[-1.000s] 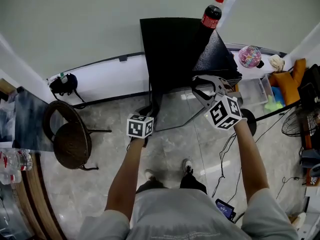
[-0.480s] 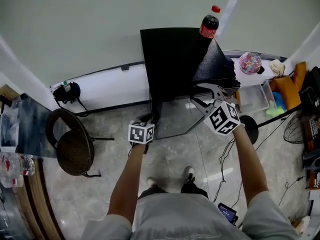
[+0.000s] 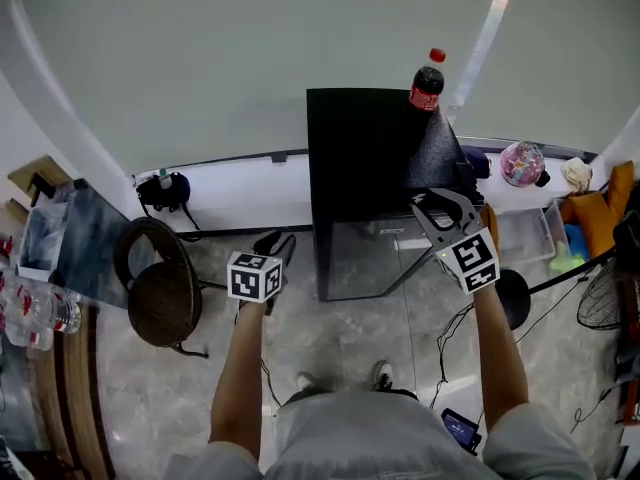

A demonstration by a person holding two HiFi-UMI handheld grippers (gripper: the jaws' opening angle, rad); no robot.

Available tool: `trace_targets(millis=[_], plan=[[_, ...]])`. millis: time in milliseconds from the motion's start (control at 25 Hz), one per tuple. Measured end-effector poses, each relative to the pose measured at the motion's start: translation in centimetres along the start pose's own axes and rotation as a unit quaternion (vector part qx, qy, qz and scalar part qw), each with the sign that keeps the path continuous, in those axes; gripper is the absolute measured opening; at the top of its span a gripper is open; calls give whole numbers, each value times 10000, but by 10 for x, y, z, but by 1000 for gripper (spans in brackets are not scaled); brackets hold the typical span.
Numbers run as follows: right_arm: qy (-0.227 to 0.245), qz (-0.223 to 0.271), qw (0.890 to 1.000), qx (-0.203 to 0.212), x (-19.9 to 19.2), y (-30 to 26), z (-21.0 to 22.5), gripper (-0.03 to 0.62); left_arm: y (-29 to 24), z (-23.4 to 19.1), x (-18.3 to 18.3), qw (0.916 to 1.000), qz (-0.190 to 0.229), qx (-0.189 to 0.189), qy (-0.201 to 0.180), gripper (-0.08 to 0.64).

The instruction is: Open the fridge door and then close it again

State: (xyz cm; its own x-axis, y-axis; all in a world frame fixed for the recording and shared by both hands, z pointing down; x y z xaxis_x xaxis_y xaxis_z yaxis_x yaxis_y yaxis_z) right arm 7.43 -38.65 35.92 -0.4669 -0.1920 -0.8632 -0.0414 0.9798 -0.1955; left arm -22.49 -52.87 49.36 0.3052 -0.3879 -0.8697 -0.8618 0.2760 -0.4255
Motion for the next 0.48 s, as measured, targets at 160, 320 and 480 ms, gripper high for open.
trace_targets(millis=[160, 320, 480], plan=[[-40, 205, 9995, -237, 4, 16, 8, 65, 41, 4, 43, 9968, 499, 488, -381, 99], [-192, 491, 9980, -352, 13, 31, 18, 30, 70, 23, 78, 9893, 871, 814, -843, 26], [-476, 760, 9951, -413, 22, 46, 29, -2, 88, 52, 107, 9798, 1107, 971, -1356, 11]])
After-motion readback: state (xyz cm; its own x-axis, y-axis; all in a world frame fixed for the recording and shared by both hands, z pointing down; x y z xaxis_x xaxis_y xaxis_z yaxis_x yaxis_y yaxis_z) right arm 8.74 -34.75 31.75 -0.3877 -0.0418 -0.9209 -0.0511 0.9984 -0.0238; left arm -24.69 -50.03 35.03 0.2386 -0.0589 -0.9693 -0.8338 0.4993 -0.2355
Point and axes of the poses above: the fingertips, and each gripper's own axes: y backward along the fingers, z to its right, x out of its top, the point moved 7 cm from there along y, backward along the fingers, and after that the axes turned 11 degrees about -x, right-handed, at the moved point
